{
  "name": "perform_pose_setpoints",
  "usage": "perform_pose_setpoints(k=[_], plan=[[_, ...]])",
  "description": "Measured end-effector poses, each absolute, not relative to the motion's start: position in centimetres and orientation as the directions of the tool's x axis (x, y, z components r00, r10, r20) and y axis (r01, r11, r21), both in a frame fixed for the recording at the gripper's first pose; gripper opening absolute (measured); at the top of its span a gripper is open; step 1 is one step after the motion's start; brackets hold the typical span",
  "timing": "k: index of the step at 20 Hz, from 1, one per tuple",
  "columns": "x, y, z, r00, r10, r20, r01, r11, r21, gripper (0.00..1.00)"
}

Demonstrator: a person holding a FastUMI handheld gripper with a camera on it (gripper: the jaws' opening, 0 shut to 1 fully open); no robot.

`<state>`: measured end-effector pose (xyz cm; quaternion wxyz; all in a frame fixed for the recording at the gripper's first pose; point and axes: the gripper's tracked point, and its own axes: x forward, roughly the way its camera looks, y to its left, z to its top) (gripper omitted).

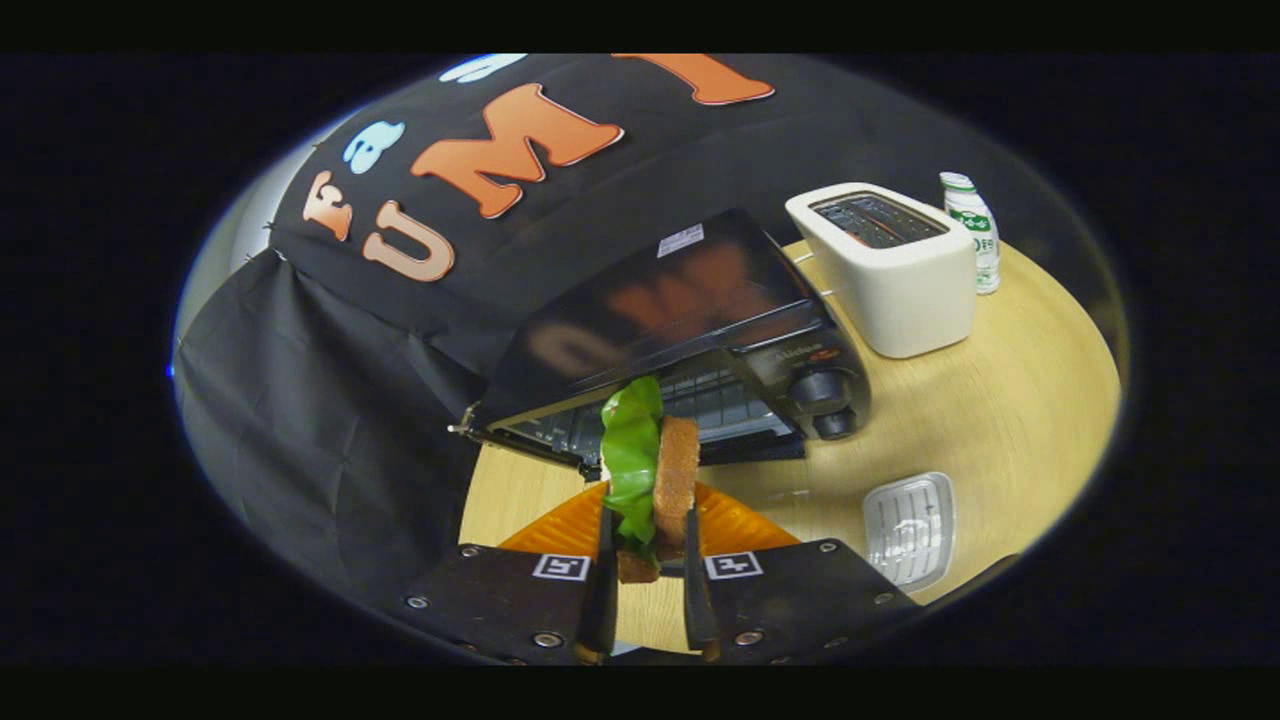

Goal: Open the toaster oven, put the food inside, and close the toaster oven door.

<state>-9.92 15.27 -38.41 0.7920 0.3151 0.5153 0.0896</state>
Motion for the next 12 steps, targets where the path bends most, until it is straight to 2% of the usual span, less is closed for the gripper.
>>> perform_pose_setpoints(k=[12], plan=[[-6.7,22.9,-42.3,0.489,0.508,-0.709,0.319,0.652,0.688,0.27]])
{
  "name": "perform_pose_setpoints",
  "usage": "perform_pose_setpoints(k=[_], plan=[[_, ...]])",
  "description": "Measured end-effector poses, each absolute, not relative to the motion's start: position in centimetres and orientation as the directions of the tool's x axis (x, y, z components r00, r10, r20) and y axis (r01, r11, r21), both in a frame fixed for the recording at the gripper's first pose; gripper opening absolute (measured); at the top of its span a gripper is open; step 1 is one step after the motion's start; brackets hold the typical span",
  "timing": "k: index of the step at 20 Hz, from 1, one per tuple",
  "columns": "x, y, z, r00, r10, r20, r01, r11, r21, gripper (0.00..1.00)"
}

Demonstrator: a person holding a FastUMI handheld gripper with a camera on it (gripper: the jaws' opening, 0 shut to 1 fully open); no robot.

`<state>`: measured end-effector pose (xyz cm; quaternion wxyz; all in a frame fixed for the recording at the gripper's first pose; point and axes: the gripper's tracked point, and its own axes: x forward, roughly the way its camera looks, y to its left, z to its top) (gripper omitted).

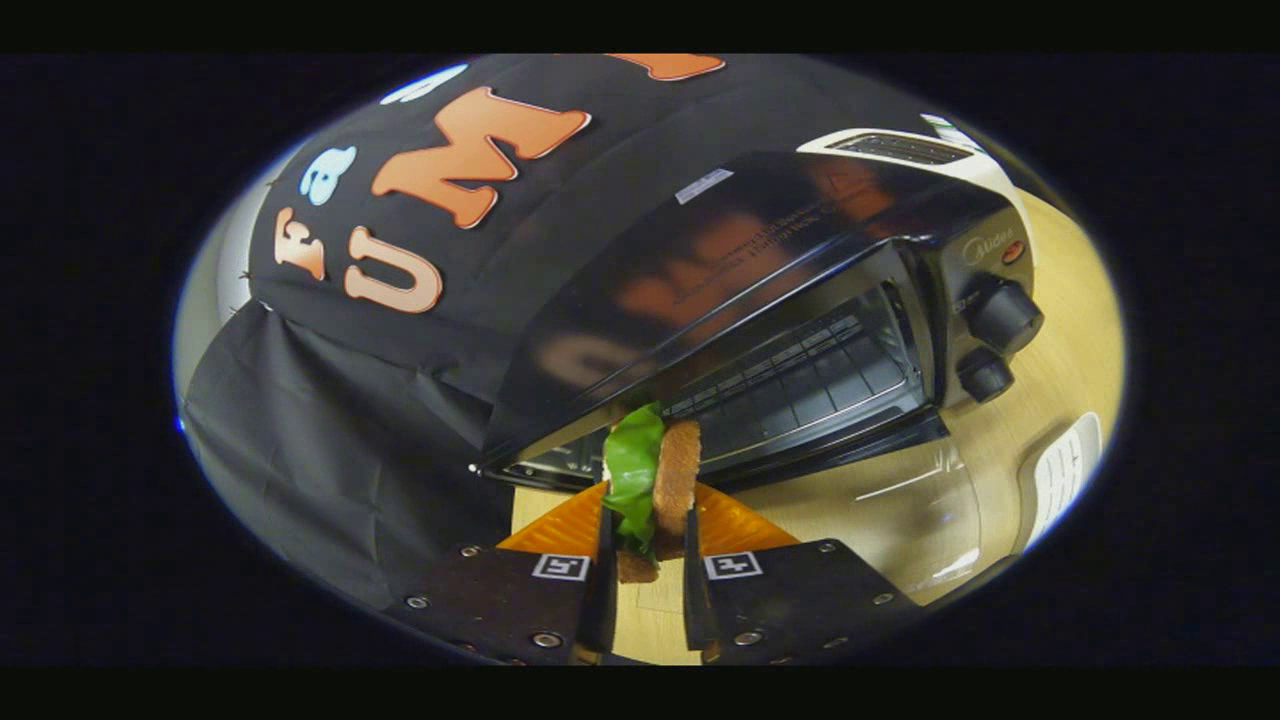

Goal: Open the toaster oven, put the food inside, and close the toaster oven door.

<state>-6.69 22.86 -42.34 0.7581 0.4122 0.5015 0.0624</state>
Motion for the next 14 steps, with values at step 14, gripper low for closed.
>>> perform_pose_setpoints(k=[14], plan=[[0.1,21.4,-47.7,0.709,0.269,-0.652,0.388,0.624,0.678,0.29]])
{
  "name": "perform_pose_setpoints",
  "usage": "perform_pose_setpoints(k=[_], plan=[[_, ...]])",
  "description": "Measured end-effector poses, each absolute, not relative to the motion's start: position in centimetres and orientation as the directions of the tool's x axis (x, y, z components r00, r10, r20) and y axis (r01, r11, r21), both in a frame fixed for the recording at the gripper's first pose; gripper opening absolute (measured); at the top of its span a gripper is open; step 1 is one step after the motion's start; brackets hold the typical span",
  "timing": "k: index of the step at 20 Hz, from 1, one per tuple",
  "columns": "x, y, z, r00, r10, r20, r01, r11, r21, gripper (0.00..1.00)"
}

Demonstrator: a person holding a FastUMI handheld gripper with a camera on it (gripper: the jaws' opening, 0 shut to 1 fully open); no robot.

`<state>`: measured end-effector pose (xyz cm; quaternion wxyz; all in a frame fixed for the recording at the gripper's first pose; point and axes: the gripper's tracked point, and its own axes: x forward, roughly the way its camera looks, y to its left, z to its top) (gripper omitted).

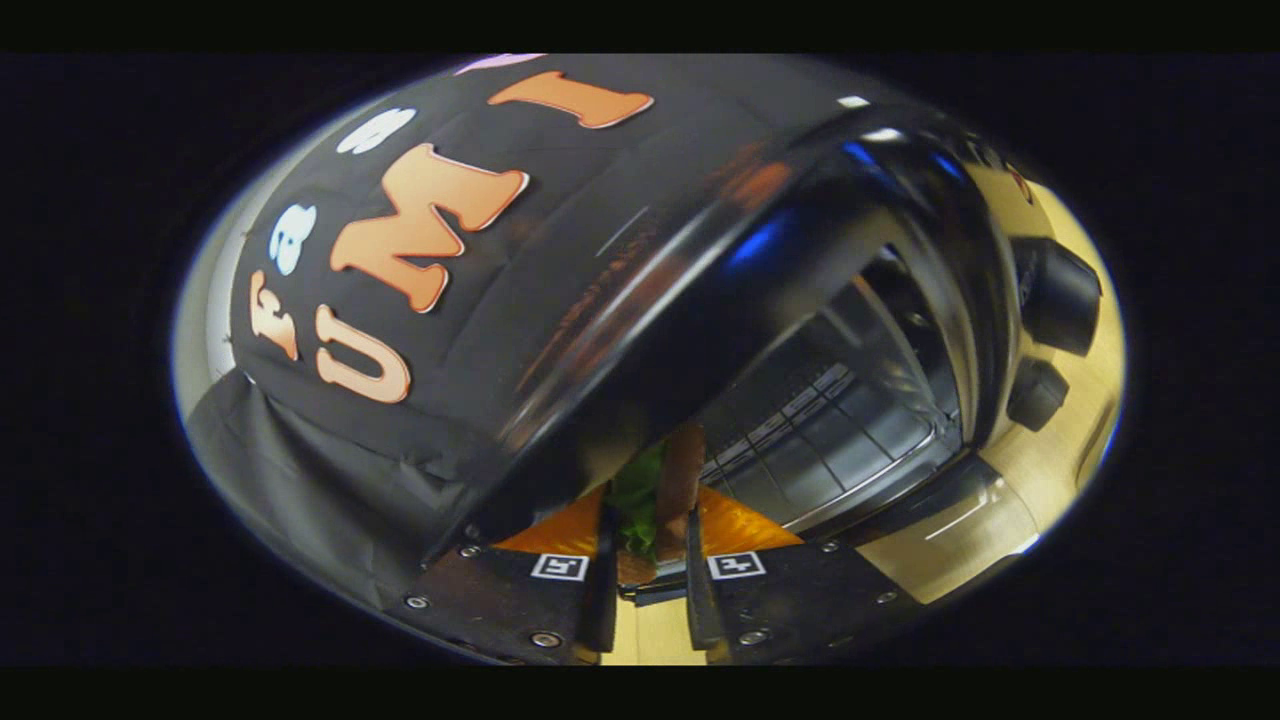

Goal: Open the toaster oven, put the food inside, and close the toaster oven door.

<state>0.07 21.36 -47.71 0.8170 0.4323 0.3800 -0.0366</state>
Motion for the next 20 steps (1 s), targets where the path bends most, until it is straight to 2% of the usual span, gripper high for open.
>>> perform_pose_setpoints(k=[3,7,10,12,20], plan=[[-0.2,20.8,-48.4,0.705,0.226,-0.673,0.376,0.685,0.624,0.36],[-0.8,18.6,-48.3,0.7,0.135,-0.701,0.324,0.815,0.48,0.63],[-1.5,17.7,-48.0,0.692,0.11,-0.713,0.224,0.906,0.358,0.8],[-2.0,17.1,-47.4,0.686,0.102,-0.72,0.186,0.932,0.31,0.87],[-8.5,15.9,-44.7,0.593,0.165,-0.788,0.046,0.97,0.238,0.9]])
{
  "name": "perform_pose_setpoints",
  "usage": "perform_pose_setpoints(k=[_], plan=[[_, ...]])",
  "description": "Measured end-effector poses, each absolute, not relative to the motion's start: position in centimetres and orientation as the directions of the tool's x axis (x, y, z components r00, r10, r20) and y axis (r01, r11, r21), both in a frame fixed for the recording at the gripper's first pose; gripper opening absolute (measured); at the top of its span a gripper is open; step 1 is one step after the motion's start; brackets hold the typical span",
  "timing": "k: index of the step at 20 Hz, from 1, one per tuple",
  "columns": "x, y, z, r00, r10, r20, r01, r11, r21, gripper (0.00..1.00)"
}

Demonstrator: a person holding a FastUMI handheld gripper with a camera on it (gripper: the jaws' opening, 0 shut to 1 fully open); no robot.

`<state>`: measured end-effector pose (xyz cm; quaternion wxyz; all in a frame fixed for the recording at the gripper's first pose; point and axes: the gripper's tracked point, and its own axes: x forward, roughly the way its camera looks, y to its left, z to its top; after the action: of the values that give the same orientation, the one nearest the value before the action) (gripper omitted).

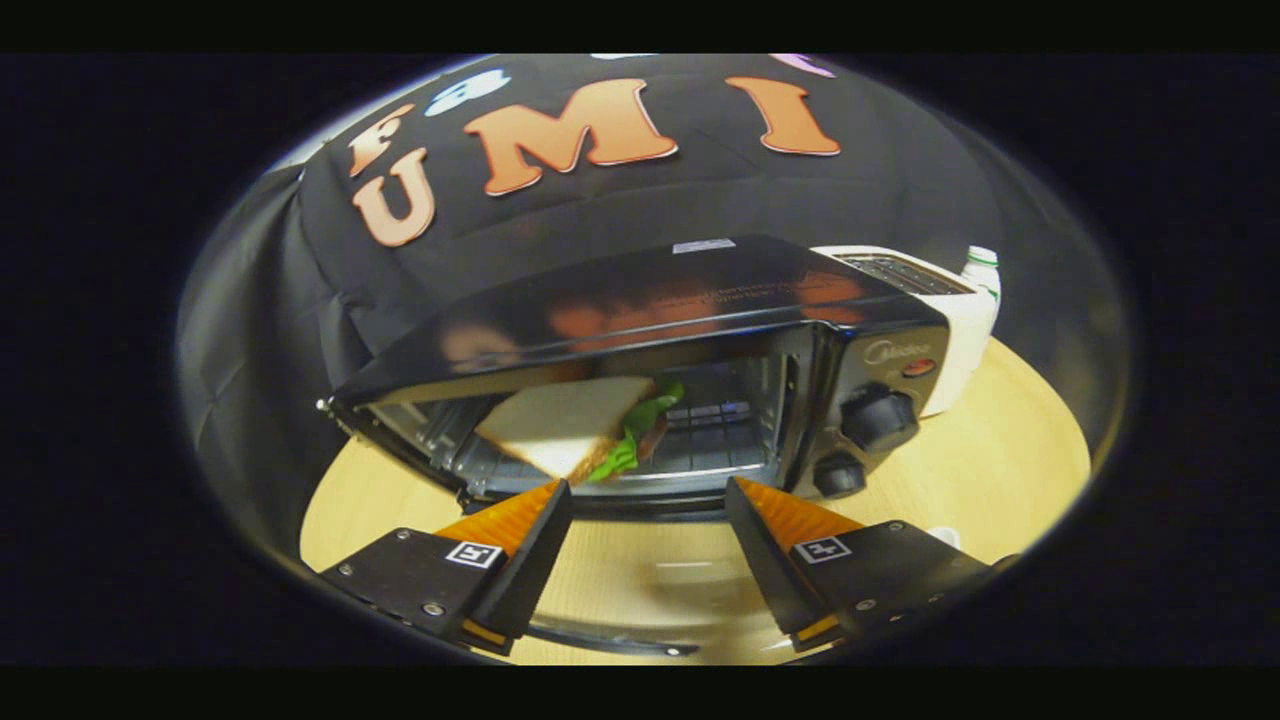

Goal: Open the toaster oven, put the food inside, and close the toaster oven door.

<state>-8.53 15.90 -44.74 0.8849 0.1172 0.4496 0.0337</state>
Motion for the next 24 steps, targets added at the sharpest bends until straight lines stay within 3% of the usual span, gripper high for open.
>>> perform_pose_setpoints(k=[3,12,17,20,24], plan=[[-11.2,16.3,-43.2,0.573,0.219,-0.79,-0.003,0.964,0.265,0.9],[-21.9,18.1,-43.0,0.337,0.326,-0.883,0.013,0.936,0.351,0.91],[-24.5,18.4,-43.7,0.269,0.328,-0.906,-0.05,0.944,0.326,0.91],[-26.1,19.9,-44.5,0.176,0.36,-0.916,-0.03,0.932,0.36,0.91],[-24.8,21.7,-45.5,0.136,0.373,-0.918,-0.027,0.928,0.373,0.91]])
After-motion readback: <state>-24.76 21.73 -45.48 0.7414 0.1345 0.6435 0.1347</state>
